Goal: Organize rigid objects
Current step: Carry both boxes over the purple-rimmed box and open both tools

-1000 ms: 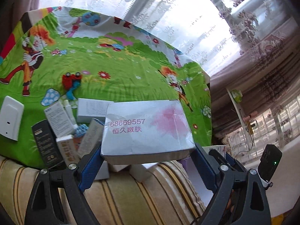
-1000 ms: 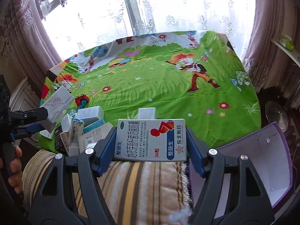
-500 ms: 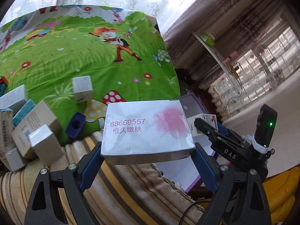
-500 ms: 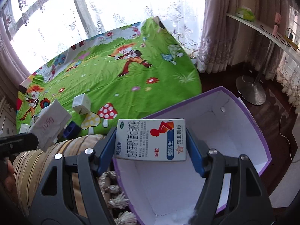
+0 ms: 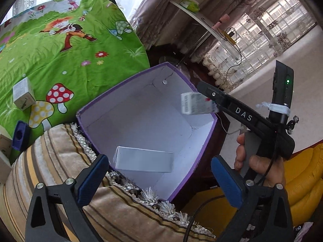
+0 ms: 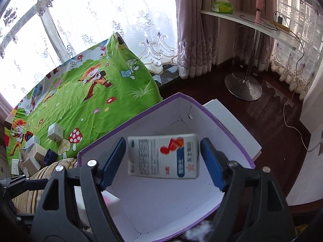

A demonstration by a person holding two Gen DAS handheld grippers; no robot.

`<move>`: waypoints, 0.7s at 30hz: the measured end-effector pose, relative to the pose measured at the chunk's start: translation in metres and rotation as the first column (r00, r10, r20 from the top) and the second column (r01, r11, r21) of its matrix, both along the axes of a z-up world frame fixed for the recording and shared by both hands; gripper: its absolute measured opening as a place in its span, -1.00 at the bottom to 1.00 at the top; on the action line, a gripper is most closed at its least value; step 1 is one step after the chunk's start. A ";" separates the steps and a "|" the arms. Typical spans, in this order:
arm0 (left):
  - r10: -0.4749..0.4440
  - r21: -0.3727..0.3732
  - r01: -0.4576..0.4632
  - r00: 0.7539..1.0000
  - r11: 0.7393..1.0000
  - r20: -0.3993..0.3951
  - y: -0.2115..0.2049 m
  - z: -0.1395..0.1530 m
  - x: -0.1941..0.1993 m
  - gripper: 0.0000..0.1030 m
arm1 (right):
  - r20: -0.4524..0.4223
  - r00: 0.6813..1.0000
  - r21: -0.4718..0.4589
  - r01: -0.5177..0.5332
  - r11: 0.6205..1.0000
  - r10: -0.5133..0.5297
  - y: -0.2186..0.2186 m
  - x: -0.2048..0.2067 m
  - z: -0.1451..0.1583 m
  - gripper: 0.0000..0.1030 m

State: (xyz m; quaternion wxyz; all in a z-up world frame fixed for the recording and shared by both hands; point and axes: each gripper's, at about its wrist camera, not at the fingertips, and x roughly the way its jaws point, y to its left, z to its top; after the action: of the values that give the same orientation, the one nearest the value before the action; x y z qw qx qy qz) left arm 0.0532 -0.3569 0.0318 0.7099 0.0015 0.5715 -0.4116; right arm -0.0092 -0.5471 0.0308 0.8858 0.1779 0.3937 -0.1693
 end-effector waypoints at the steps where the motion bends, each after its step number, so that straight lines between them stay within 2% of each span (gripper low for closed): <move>1: -0.008 0.012 0.008 1.000 1.000 -0.014 -0.001 -0.002 -0.001 1.00 | 0.009 1.000 0.006 0.000 1.000 0.000 -0.002 -0.001 0.000 0.74; 3: -0.009 0.011 0.009 1.000 1.000 -0.027 0.000 -0.004 -0.002 1.00 | 0.014 1.000 0.011 -0.003 1.000 0.003 -0.002 -0.002 0.001 0.75; 6: 0.000 -0.014 0.001 1.000 1.000 0.015 0.006 0.003 -0.001 1.00 | 0.023 1.000 0.024 0.006 1.000 -0.006 -0.004 -0.003 0.001 0.77; 9: 0.001 -0.043 0.005 0.989 0.999 0.146 0.016 0.018 -0.005 1.00 | 0.036 0.999 0.017 0.017 1.000 -0.017 -0.003 -0.003 0.004 0.77; 14: -0.005 -0.035 0.017 0.946 0.999 0.325 0.038 0.036 -0.014 1.00 | 0.045 0.999 0.016 -0.007 1.000 0.006 0.007 0.000 0.009 0.77; 21: 0.078 0.016 -0.089 0.938 0.996 0.338 0.087 0.029 -0.003 1.00 | 0.042 0.994 0.013 -0.100 0.995 0.099 0.040 0.013 0.013 0.77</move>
State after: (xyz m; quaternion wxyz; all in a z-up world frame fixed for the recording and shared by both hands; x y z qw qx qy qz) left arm 0.0500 -0.2694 0.0607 0.8138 0.0586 0.4477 -0.3658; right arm 0.0042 -0.5068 0.0434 0.8997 0.1681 0.3850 -0.1184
